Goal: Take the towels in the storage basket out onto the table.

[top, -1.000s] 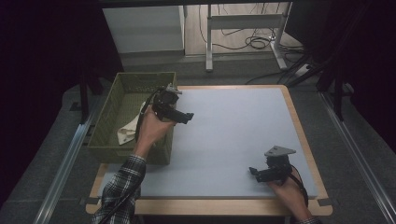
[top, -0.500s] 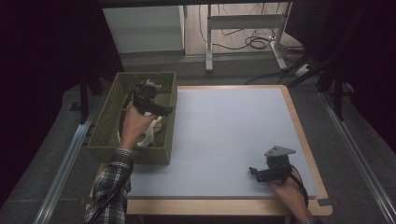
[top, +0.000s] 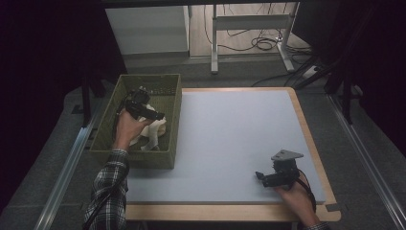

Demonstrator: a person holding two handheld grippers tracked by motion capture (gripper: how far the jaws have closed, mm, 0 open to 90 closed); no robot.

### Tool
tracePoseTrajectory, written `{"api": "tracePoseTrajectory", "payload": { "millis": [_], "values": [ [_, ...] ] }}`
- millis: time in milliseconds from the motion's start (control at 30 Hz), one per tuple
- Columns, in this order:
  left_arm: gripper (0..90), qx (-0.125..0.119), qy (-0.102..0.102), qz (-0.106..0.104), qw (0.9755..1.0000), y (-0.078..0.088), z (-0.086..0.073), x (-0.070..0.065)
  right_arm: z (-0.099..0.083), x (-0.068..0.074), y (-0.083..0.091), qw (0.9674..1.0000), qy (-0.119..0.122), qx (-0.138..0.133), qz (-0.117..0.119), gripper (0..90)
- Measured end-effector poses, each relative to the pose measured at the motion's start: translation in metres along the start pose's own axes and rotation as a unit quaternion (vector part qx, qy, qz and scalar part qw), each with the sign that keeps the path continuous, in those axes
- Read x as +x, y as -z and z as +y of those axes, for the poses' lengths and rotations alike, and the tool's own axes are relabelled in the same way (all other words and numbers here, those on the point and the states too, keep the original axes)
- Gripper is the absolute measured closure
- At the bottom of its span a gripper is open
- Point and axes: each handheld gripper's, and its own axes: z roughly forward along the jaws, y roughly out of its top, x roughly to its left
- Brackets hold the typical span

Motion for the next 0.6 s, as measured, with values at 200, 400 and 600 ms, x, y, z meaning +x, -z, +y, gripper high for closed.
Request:
{"api": "tracePoseTrajectory", "payload": {
  "millis": [200, 400, 600],
  "values": [
    [0.3, 0.054, 0.008, -0.004, 0.9985, -0.021, -0.005, 0.010, 0.000, 0.000, 0.000, 1.0000, 0.000, 0.000, 0.000, 2.9],
    [0.8, 0.129, 0.018, 0.012, 0.9914, -0.044, -0.011, 0.018, 0.000, 0.000, 0.000, 1.0000, 0.000, 0.000, 0.000, 2.9],
    [7.0, 0.188, 0.037, 0.009, 0.9814, -0.054, -0.015, 0.021, 0.000, 0.000, 0.000, 1.0000, 0.000, 0.000, 0.001, 2.9]
  ]
}}
